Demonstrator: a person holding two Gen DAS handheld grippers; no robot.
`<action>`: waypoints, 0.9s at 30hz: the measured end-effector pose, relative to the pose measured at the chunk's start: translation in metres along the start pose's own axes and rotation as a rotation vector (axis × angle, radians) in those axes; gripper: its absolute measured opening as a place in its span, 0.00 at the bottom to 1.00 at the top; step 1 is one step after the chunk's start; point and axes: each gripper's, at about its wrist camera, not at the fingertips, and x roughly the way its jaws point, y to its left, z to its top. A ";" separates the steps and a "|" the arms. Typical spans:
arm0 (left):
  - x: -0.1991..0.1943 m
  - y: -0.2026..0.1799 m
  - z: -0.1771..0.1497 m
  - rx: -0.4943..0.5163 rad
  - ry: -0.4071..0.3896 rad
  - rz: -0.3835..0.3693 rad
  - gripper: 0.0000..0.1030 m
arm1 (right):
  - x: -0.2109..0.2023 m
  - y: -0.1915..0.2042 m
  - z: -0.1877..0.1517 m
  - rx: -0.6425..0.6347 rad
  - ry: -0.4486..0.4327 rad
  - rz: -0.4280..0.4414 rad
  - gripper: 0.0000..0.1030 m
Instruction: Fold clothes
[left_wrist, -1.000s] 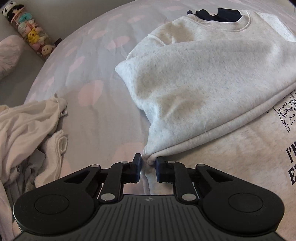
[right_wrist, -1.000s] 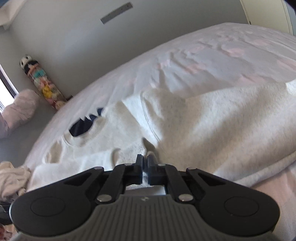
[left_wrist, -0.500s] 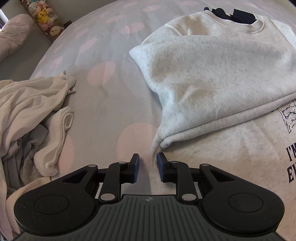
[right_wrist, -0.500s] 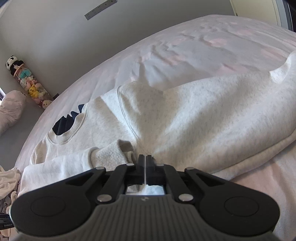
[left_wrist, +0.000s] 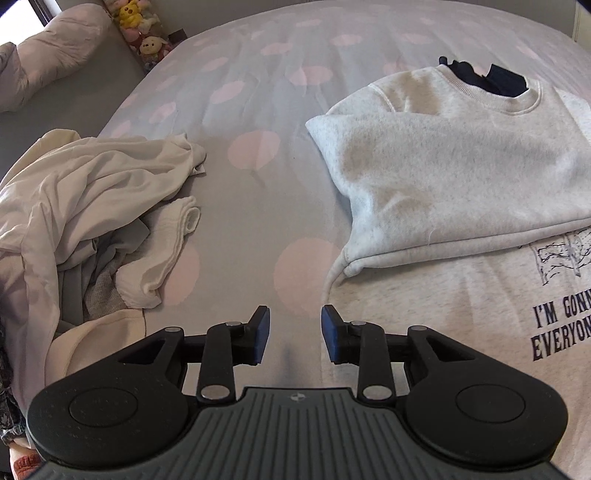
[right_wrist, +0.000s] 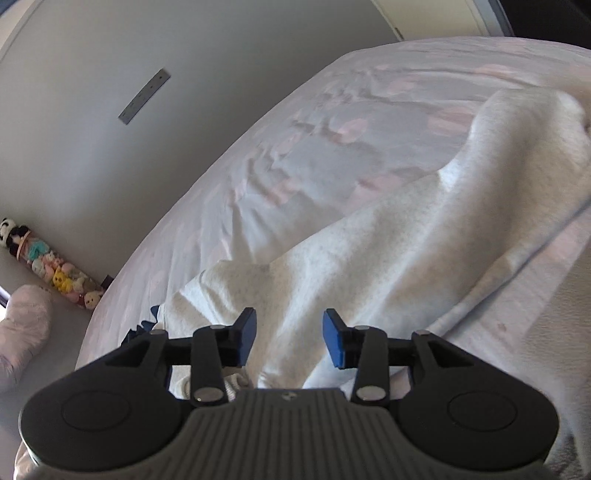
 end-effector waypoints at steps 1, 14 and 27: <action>-0.003 -0.001 0.000 -0.002 -0.006 -0.010 0.28 | -0.005 -0.009 0.005 0.023 0.001 -0.003 0.43; 0.008 0.007 -0.009 -0.073 0.017 -0.070 0.29 | -0.071 -0.137 0.119 0.104 -0.067 -0.343 0.45; 0.022 -0.004 0.002 -0.052 0.055 -0.046 0.29 | -0.052 -0.221 0.157 0.362 -0.111 -0.439 0.31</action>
